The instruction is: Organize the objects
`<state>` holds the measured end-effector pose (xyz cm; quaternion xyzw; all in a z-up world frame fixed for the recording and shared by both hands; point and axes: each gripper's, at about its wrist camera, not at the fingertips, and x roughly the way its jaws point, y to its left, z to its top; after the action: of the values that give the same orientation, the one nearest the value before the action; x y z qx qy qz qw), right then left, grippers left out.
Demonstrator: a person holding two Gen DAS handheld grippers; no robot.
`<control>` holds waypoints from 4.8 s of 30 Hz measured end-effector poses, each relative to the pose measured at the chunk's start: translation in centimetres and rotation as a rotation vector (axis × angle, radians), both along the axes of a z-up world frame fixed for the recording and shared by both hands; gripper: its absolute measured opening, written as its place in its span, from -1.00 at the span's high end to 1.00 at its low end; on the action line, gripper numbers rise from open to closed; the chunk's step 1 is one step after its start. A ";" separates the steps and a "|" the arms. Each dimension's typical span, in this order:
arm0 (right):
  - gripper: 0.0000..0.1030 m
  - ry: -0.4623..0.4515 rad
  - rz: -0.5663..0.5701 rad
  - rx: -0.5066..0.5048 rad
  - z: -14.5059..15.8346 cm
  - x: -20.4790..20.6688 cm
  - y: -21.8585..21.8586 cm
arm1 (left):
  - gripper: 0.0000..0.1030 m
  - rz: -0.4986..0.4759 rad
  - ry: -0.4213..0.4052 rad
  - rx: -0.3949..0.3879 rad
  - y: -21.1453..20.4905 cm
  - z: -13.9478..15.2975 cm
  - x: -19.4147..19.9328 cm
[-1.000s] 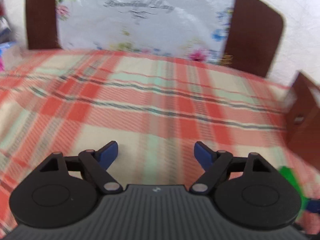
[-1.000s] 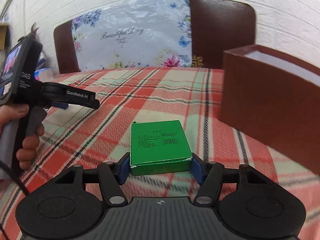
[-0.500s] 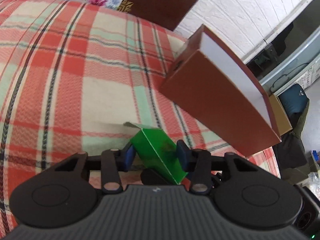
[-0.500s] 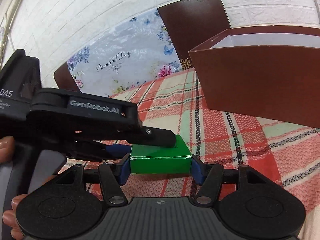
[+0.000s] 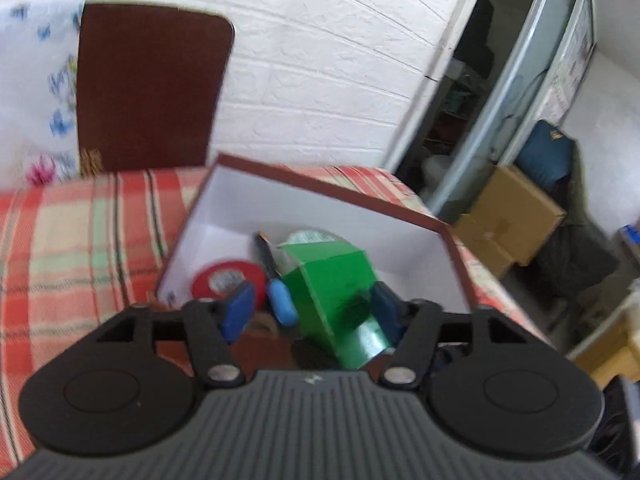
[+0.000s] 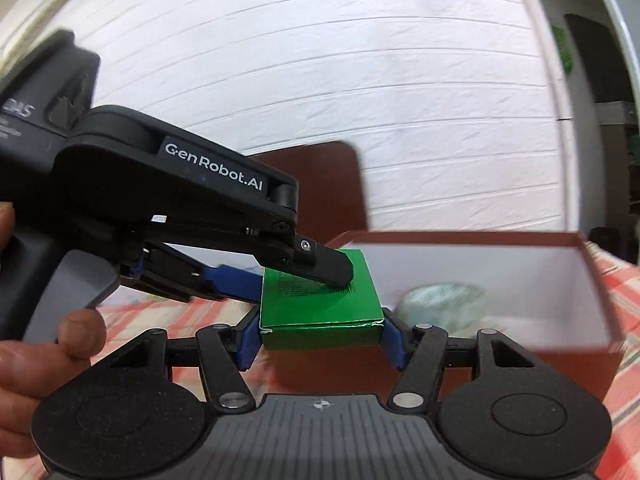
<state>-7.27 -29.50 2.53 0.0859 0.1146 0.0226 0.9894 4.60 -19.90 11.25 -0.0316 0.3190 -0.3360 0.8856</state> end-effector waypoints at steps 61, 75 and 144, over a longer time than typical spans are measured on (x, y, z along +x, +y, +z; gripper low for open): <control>-0.75 0.047 -0.219 0.115 2.4 -11.1 0.6 | -1.00 0.274 -0.166 0.365 6.6 -2.3 -11.2; -0.76 0.052 -0.230 0.111 2.4 -11.6 1.8 | -1.00 0.293 -0.165 0.412 6.7 -2.3 -12.2; -0.76 0.107 -0.244 0.130 1.3 -11.2 3.0 | -1.00 0.309 -0.079 0.451 7.5 -3.4 -11.5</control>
<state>-18.45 -26.46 3.88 0.1643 0.1541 -0.0953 0.9696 -6.93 -12.36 7.83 0.1313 0.3423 -0.1185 0.9228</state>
